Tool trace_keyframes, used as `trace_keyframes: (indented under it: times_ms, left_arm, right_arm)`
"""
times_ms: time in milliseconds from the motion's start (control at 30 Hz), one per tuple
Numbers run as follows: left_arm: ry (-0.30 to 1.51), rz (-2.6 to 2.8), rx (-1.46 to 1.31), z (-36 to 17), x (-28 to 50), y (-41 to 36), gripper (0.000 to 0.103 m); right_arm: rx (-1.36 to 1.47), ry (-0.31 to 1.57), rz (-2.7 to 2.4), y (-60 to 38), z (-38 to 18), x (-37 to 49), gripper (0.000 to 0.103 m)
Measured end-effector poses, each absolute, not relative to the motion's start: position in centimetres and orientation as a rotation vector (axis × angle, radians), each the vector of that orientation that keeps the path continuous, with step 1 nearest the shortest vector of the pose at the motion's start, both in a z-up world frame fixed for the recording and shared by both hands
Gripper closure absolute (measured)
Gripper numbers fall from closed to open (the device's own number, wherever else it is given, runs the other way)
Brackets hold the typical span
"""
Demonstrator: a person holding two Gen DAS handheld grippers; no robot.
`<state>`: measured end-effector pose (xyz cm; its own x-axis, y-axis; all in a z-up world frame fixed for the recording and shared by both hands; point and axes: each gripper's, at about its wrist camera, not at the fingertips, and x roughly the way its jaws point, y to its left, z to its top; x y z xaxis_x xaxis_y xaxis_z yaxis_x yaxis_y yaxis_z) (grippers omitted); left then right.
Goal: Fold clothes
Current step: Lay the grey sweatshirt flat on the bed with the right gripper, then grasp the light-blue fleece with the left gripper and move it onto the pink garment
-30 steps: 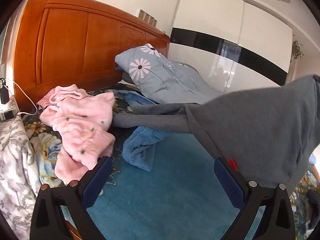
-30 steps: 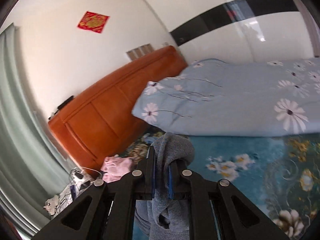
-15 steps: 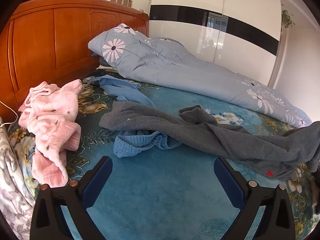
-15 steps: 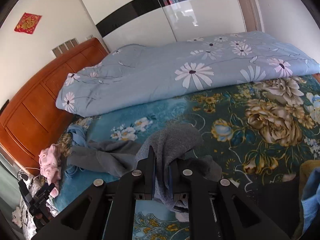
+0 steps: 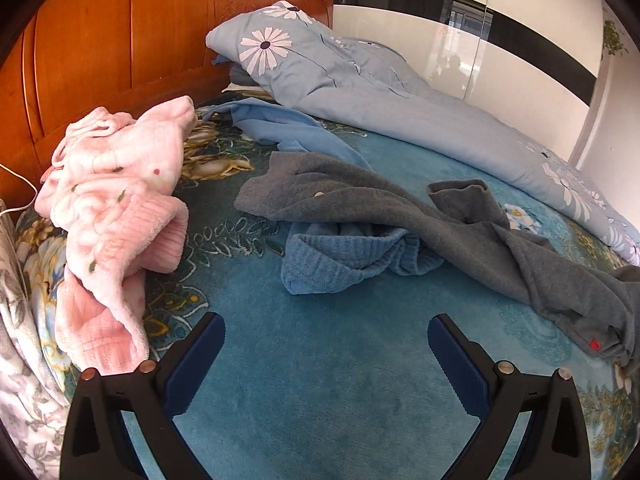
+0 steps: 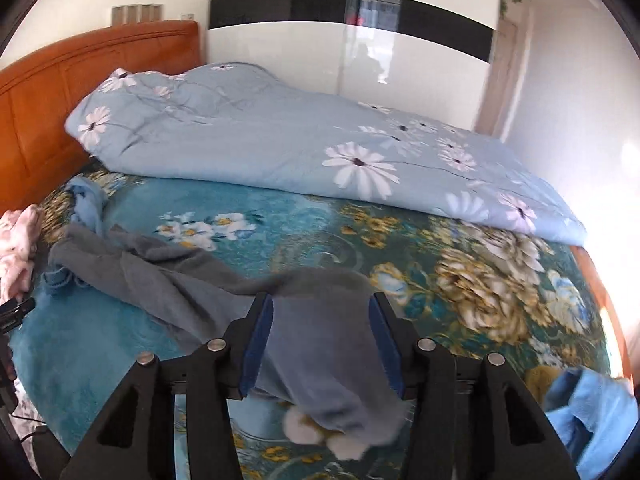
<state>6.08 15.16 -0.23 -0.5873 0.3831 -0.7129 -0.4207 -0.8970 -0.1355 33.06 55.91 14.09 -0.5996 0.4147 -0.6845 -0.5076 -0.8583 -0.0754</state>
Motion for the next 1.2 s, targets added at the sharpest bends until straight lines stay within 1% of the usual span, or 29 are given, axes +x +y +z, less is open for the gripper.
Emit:
trace_keyframes:
  times_ms: [67,133,200,267,333,400,433,467,500,533,567,633,700,800,833,1033,1067,1100,1133,1167,1200]
  left_arm:
    - [0.068,2.452,-1.096,-0.6,5.7,15.1,0.000]
    - [0.072,2.452,-1.100,-0.7,5.4,14.9,0.000]
    - [0.079,2.448,-1.105,-0.7,5.2,14.6,0.000]
    - [0.109,2.451,-1.102,-0.8,4.8,14.3,0.000]
    - [0.131,2.446,-1.102,-0.9,4.4,13.9,0.000]
    - [0.155,2.436,-1.092,-1.0,3.8,13.8,0.000]
    - [0.172,2.435,-1.084,-1.1,3.5,13.8,0.000]
    - [0.189,2.432,-1.078,-1.3,3.2,13.9,0.000]
    - [0.206,2.429,-1.072,-1.4,2.9,14.1,0.000]
    - [0.216,2.422,-1.073,-1.7,2.5,14.3,0.000]
    - [0.224,2.415,-1.074,-1.9,2.2,14.5,0.000]
    - [0.241,2.406,-1.073,-2.4,1.6,15.0,0.000]
    - [0.255,2.400,-1.071,-2.8,1.1,15.6,0.000]
    - [0.271,2.381,-1.081,-3.4,0.4,16.5,0.000]
    - [0.277,2.369,-1.086,-3.6,0.1,16.9,0.000]
    - [0.358,2.330,-1.099,-4.9,-1.7,20.4,0.001]
    - [0.364,2.329,-1.102,-5.1,-1.9,20.8,0.005]
    - [0.368,2.328,-1.105,-5.4,-2.2,21.2,0.011]
    - [0.371,2.326,-1.111,-5.7,-2.5,21.5,0.014]
    - [0.361,2.321,-1.115,-5.7,-2.6,21.6,0.020]
    - [0.350,2.315,-1.119,-5.7,-2.7,21.8,0.030]
  right_arm:
    - [-1.093,0.161,2.588,52.3,12.1,27.4,0.051]
    - [-1.238,0.143,2.728,48.1,8.9,21.2,0.051]
    - [-1.391,0.084,2.799,43.1,5.2,15.3,0.051]
    - [-1.513,-0.036,2.826,38.4,1.8,10.5,0.052]
    - [-1.565,-0.230,2.782,35.0,-1.1,7.1,0.052]
    - [-1.547,-0.398,2.716,33.6,-2.9,5.2,0.052]
    - [-1.523,-0.443,2.684,33.7,-3.3,4.8,0.052]
    - [-1.501,-0.469,2.657,33.9,-3.6,4.5,0.057]
    - [-1.489,-0.439,2.645,34.7,-3.4,4.4,0.071]
    - [-1.483,-0.376,2.642,35.9,-3.0,4.5,0.092]
    - [-1.473,-0.304,2.641,37.2,-2.6,4.6,0.096]
    - [-1.430,-0.133,2.646,40.3,-1.3,5.4,0.098]
    - [-1.329,-0.019,2.635,43.3,0.6,6.7,0.099]
    - [-1.055,0.142,2.565,48.6,4.8,10.6,0.099]
    - [-0.992,0.183,2.543,50.0,5.8,11.6,0.099]
    - [-0.950,0.305,2.495,52.4,5.8,15.3,0.098]
    - [-0.943,0.325,2.487,52.8,5.9,15.9,0.098]
    - [-0.936,0.345,2.478,53.2,5.9,16.5,0.098]
    - [-0.929,0.365,2.470,53.6,5.9,17.1,0.098]
    - [-0.921,0.385,2.461,54.0,5.9,17.7,0.098]
    - [-0.914,0.404,2.452,54.4,5.9,18.4,0.098]
